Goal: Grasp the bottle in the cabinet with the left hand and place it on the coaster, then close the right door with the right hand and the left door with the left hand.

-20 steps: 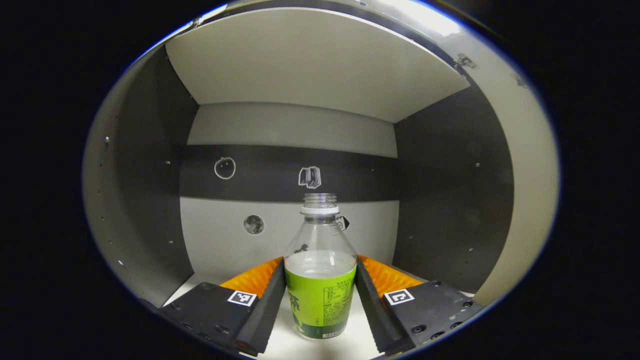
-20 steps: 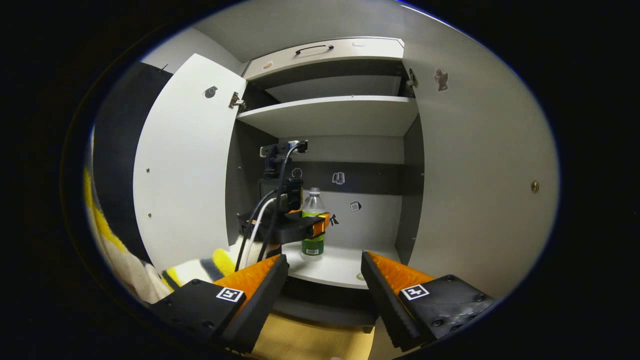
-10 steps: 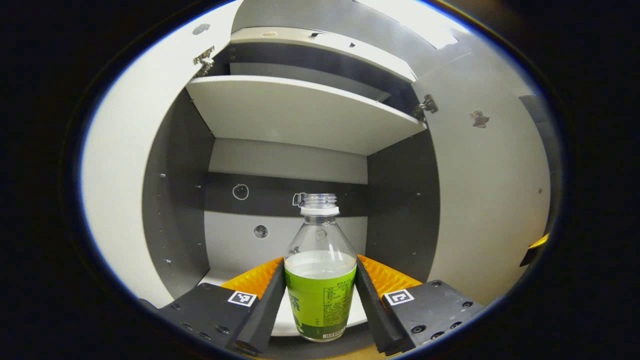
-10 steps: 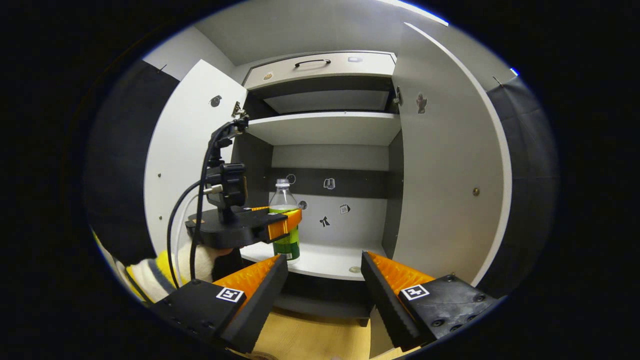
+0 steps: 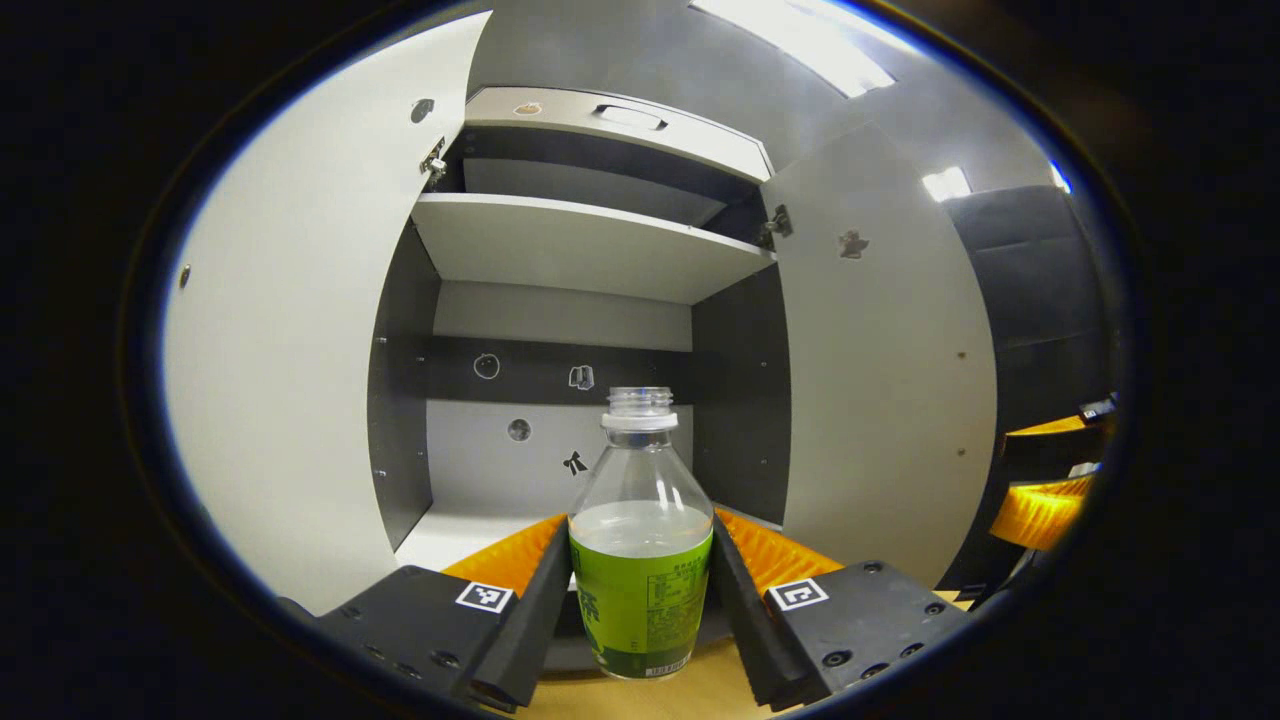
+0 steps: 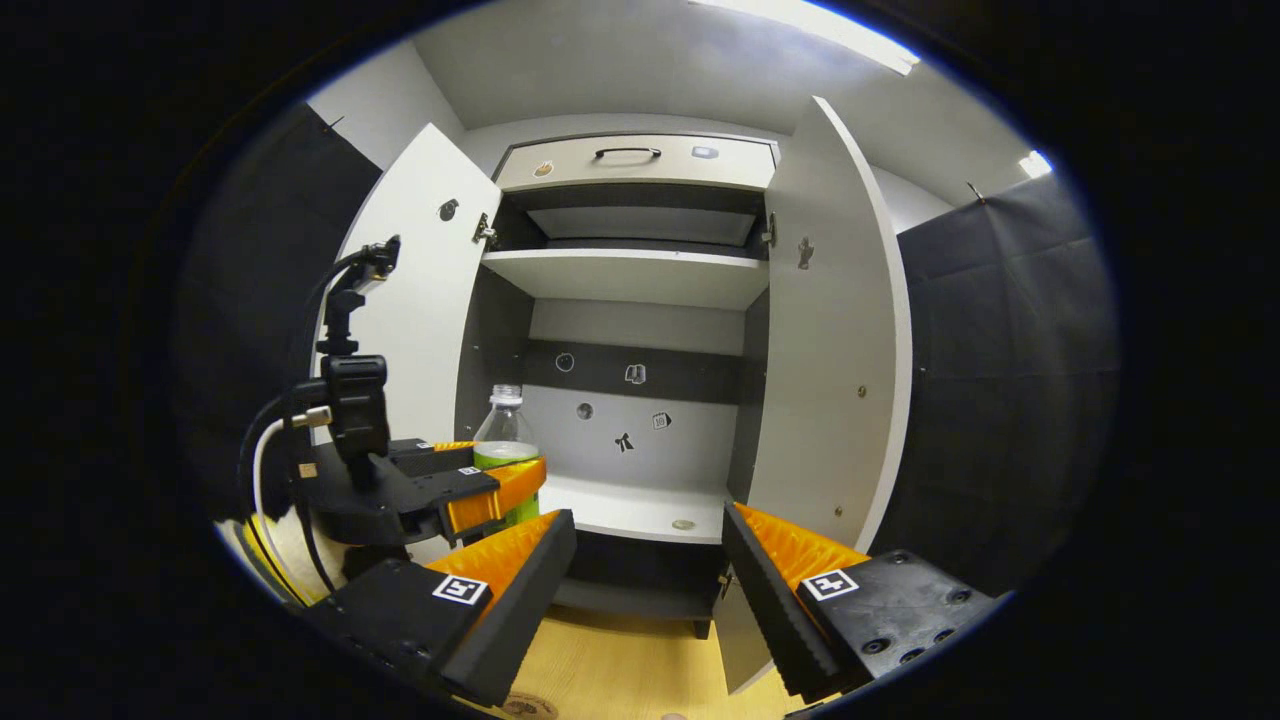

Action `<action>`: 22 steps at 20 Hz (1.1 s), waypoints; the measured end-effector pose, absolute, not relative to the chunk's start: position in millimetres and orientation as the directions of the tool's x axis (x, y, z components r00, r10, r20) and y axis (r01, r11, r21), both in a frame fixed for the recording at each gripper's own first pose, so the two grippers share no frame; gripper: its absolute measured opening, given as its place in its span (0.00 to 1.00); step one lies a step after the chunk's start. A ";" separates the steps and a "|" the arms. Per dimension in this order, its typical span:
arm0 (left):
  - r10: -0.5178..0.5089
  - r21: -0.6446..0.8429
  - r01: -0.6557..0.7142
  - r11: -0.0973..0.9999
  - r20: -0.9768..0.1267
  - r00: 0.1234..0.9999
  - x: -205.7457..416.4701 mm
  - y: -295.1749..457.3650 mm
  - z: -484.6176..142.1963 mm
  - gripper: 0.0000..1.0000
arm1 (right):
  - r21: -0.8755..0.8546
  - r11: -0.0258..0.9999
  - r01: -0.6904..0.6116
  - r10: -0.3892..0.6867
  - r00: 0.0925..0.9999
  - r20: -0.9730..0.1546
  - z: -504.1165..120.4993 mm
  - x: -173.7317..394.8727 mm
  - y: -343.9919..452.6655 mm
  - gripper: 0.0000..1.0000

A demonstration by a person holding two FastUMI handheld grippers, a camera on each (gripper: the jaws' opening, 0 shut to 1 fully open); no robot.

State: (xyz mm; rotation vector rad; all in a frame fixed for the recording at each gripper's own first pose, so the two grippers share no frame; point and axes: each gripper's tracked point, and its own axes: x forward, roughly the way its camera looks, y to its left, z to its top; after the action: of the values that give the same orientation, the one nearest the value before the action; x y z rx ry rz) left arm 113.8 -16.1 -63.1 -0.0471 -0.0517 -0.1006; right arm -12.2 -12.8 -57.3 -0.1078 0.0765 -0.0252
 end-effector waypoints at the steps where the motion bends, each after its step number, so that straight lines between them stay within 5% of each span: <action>1: -0.100 -0.044 0.103 0.994 0.058 0.993 104.9 -18.8 -65.5 0.78 | -0.112 0.993 0.026 -0.034 0.997 -0.070 -55.7 -13.5 -13.9 0.98; 11: -0.011 -0.029 0.013 0.999 0.069 0.998 27.0 -52.3 -127.8 0.78 | -0.111 0.993 -0.026 0.014 0.994 -0.112 -75.3 -5.1 -39.8 0.98; 22: 0.039 -0.123 -0.048 0.991 -0.076 0.996 -19.7 -87.7 -271.7 0.78 | -0.107 0.992 -0.069 0.047 0.978 -0.201 -142.7 -4.6 -55.7 0.98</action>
State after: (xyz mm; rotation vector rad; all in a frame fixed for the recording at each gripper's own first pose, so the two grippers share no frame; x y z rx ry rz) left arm -19.7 -87.7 -271.7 -0.1252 0.0736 0.0440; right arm -4.6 -55.7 -142.7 -0.1138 0.1996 0.0584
